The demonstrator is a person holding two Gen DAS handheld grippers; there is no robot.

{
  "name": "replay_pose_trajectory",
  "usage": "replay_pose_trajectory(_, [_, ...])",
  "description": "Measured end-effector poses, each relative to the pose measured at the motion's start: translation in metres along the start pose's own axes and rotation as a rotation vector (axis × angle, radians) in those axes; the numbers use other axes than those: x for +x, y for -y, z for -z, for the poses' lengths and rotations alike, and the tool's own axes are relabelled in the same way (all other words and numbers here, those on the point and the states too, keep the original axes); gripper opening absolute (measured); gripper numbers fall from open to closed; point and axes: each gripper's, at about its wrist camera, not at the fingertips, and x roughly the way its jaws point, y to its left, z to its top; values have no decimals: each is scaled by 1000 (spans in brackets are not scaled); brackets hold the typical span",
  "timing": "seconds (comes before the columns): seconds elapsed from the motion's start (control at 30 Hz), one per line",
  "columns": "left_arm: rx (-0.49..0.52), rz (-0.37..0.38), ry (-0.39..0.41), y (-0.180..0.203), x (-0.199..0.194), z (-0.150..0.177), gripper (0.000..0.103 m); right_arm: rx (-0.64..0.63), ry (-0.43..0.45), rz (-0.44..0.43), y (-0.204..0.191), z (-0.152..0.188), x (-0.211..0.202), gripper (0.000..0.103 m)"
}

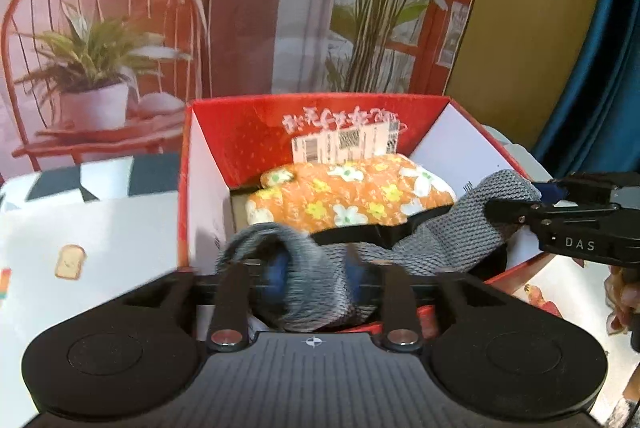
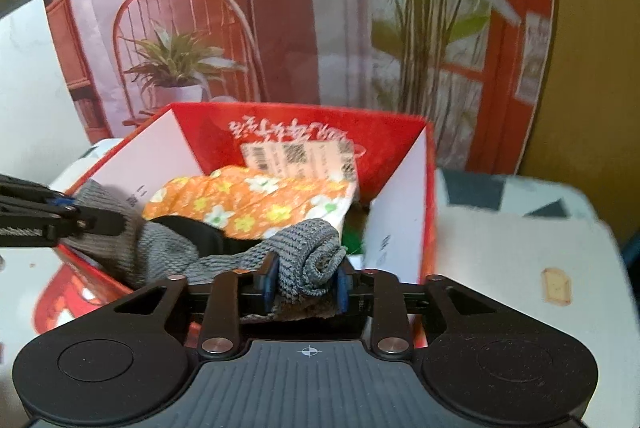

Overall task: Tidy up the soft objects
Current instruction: 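Open both tools to drop the grey towel into the box, then move both tools down to the clear bag of green cables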

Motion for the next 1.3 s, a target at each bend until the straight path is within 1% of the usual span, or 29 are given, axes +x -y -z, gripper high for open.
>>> replay_pose_trajectory(0.03, [4, -8, 16, -1, -3, -1, 57, -17, 18, 27, -1, 0, -3, 34])
replay_pose_trajectory(0.1, [6, -16, 38, -2, -10, -3, 58, -43, 54, 74, -3, -1, -9, 42])
replay_pose_trajectory(0.13, [6, -21, 49, -3, -15, -5, 60, -52, 70, 87, -2, -2, -12, 44])
replay_pose_trajectory(0.2, [11, -40, 87, -4, -26, -6, 63, -67, 101, 120, -2, -4, -20, 55])
replay_pose_trajectory(0.23, [16, -44, 110, -4, -33, -6, 67, -71, 116, 123, -2, -4, -24, 56])
replay_pose_trajectory(0.33, [28, -45, 169, -1, -54, -2, 70, -68, 154, 97, -3, -3, -40, 56])
replay_pose_trajectory(0.37, [36, -47, 183, 1, -61, 0, 70, -67, 172, 84, -5, -1, -46, 59])
replay_pose_trajectory(0.4, [44, -48, 200, 4, -69, 4, 70, -69, 188, 76, -7, 2, -52, 61])
replay_pose_trajectory(0.53, [47, -29, 246, 10, -93, 26, 70, -79, 240, 36, -19, 18, -73, 62])
replay_pose_trajectory(0.63, [32, -12, 257, 14, -105, 48, 70, -72, 266, 0, -27, 35, -87, 62])
replay_pose_trajectory(0.7, [18, -14, 248, 15, -106, 64, 70, -69, 274, -16, -34, 47, -94, 62])
replay_pose_trajectory(0.77, [-8, -11, 229, 15, -104, 81, 70, -66, 258, -35, -39, 61, -96, 62])
replay_pose_trajectory(0.83, [-35, -4, 201, 13, -99, 96, 70, -66, 219, -56, -45, 77, -95, 62])
replay_pose_trajectory(1.03, [-99, -13, 112, 8, -76, 135, 70, -85, 46, -102, -66, 134, -74, 64])
replay_pose_trajectory(1.1, [-120, -16, 95, 5, -74, 145, 70, -105, -12, -137, -73, 148, -68, 70])
replay_pose_trajectory(1.17, [-138, -20, 88, 3, -72, 151, 70, -128, -55, -158, -82, 159, -64, 71])
replay_pose_trajectory(1.23, [-155, -24, 88, 0, -73, 155, 70, -161, -73, -173, -91, 167, -62, 74])
replay_pose_trajectory(1.3, [-167, -30, 90, 0, -74, 160, 70, -214, -76, -182, -102, 172, -62, 83])
